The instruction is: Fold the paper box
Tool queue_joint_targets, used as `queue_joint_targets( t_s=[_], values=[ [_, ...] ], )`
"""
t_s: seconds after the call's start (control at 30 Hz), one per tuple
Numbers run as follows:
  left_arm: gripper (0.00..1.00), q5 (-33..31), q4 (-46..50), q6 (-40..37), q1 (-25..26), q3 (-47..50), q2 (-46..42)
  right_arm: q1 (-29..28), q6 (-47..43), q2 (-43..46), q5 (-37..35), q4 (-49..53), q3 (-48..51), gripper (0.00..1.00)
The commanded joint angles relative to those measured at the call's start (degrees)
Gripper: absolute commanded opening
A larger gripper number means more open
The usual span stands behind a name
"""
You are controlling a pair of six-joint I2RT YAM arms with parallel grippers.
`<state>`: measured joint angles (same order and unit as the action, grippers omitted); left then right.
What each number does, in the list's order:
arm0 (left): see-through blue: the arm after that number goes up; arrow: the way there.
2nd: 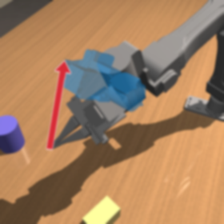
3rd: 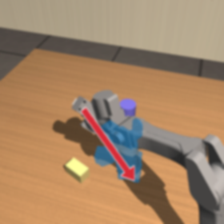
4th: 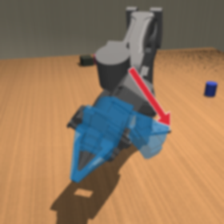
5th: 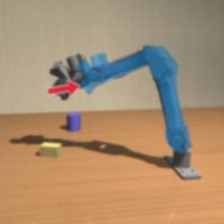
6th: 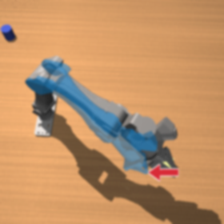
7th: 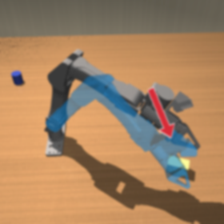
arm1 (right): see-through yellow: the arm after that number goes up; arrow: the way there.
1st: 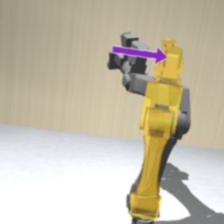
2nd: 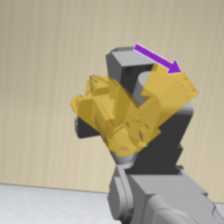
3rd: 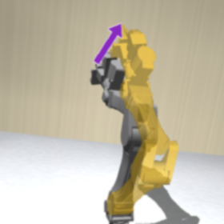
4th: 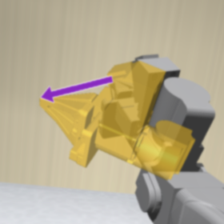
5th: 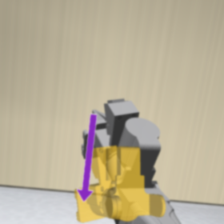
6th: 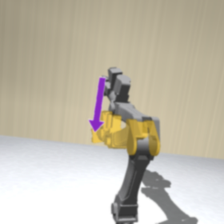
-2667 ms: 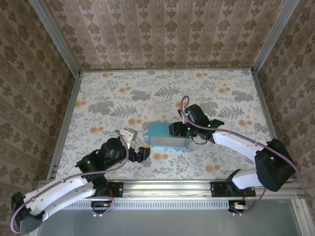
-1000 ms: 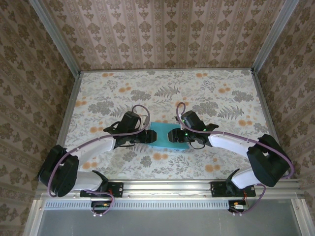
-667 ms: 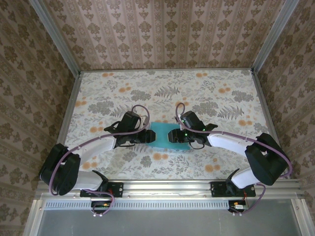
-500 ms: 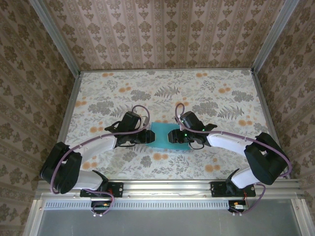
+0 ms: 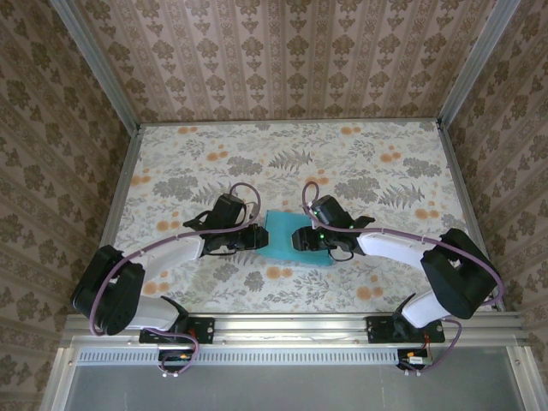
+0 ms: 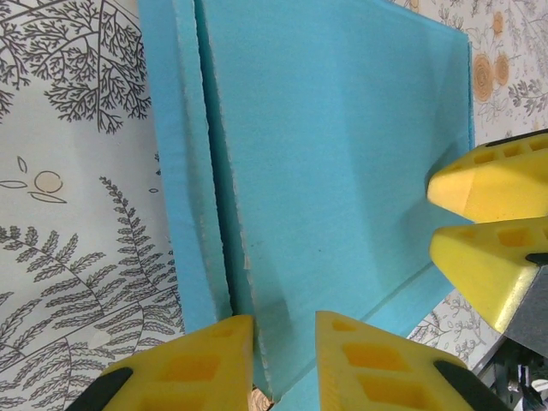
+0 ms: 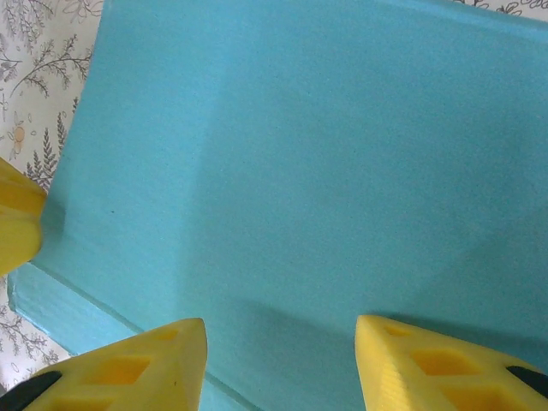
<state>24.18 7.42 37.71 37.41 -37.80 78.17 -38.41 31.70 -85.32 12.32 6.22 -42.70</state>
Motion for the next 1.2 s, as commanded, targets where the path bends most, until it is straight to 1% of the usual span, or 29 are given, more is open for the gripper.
queue_joint_targets(
  t_s=[0.0, 0.2, 0.33, 0.47, 0.57, 0.73, 0.83, 1.0, 1.17],
  values=[
    [0.27, -0.2, 0.9, -1.1, -0.1, -0.3, 0.4, -1.1, -0.2, -1.1, 0.2, 1.0, -1.6, 0.5],
    [0.32, -1.2, 1.5, -2.6, -0.1, 0.2, -3.5, -1.9, -0.6, -2.5, -0.6, 1.8, -2.0, 0.5],
    [0.35, 0.3, 2.4, -6.7, 0.2, -0.5, -5.0, -2.4, -0.8, -2.7, -1.6, 2.4, -2.3, 0.5],
    [0.37, 2.0, 2.6, -9.0, 0.3, -0.5, -4.8, -2.8, -1.0, -2.7, -2.4, 3.1, -2.7, 0.5],
    [0.37, 3.1, -0.5, -8.2, 0.8, 0.6, -3.0, -2.8, -0.8, -2.2, -2.0, 2.7, -2.4, 0.49],
    [0.37, 2.5, -4.4, -5.9, 1.3, 1.8, 1.2, -2.8, 0.2, 0.9, -0.9, 1.5, -1.4, 0.49],
    [0.35, 0.6, -4.5, -5.5, 1.4, 2.0, 3.0, -2.6, 0.5, 3.4, -0.1, 1.8, -0.7, 0.49],
    [0.35, -0.1, -5.4, -5.2, 1.7, 3.0, 4.3, -1.5, 2.0, 7.4, 1.3, 1.3, 2.8, 0.5],
    [0.35, -0.9, -6.4, -5.0, 2.0, 4.0, 4.2, 0.2, 3.4, 8.0, 1.1, -1.2, 7.6, 0.5]
  ],
)
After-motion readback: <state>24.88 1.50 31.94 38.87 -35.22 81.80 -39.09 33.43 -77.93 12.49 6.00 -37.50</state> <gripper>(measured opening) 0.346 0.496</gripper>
